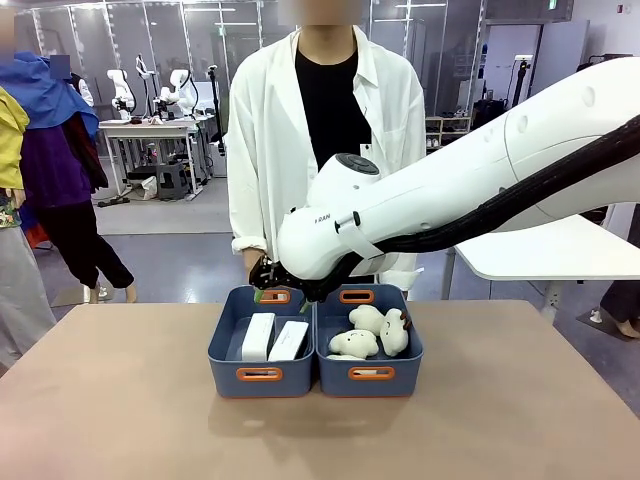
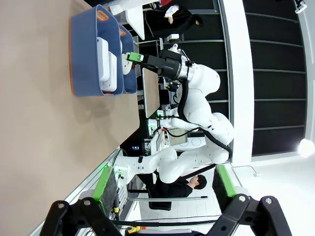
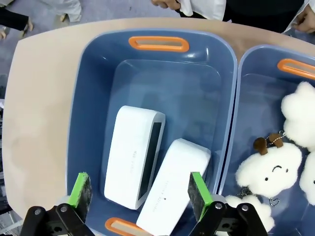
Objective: Sort the digital clocks into the basket.
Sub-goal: Pick up the Digital clock from the table and place it into the empty Plastic storage basket.
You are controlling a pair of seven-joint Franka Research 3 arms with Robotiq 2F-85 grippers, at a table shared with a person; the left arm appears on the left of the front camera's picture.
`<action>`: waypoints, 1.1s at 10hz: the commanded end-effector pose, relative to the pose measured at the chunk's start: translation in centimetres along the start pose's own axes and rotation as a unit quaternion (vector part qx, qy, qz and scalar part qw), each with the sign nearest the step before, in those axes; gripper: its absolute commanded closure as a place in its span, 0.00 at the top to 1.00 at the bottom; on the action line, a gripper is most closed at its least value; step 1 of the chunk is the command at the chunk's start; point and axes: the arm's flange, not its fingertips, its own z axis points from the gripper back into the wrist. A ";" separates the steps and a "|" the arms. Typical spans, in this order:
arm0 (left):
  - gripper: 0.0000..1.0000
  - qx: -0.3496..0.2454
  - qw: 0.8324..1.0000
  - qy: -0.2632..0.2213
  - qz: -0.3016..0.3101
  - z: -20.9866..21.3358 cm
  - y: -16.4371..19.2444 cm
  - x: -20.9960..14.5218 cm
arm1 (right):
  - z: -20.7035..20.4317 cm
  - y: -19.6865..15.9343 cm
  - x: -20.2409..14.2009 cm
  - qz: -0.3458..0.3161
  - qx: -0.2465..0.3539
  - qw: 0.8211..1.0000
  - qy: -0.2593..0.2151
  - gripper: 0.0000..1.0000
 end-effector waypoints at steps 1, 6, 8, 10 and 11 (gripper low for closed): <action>1.00 0.011 1.000 -0.002 0.007 0.0 -0.4 -0.4 | -0.5 -0.1 -0.1 0.002 -0.003 1.000 0.003 1.00; 1.00 0.011 1.000 -0.002 0.007 0.0 -0.4 -0.4 | -0.5 -0.1 -0.1 0.002 -0.003 1.000 0.003 1.00; 1.00 0.011 1.000 -0.002 0.007 0.0 -0.4 -0.4 | -0.5 -0.1 -0.1 0.002 -0.003 1.000 0.003 1.00; 1.00 0.011 1.000 -0.002 0.007 0.0 -0.4 -0.4 | -0.5 -0.1 -0.1 0.002 -0.003 1.000 0.003 1.00; 1.00 0.011 1.000 -0.002 0.007 0.0 -0.4 -0.4 | -0.5 -0.1 -0.1 0.002 -0.003 1.000 0.003 1.00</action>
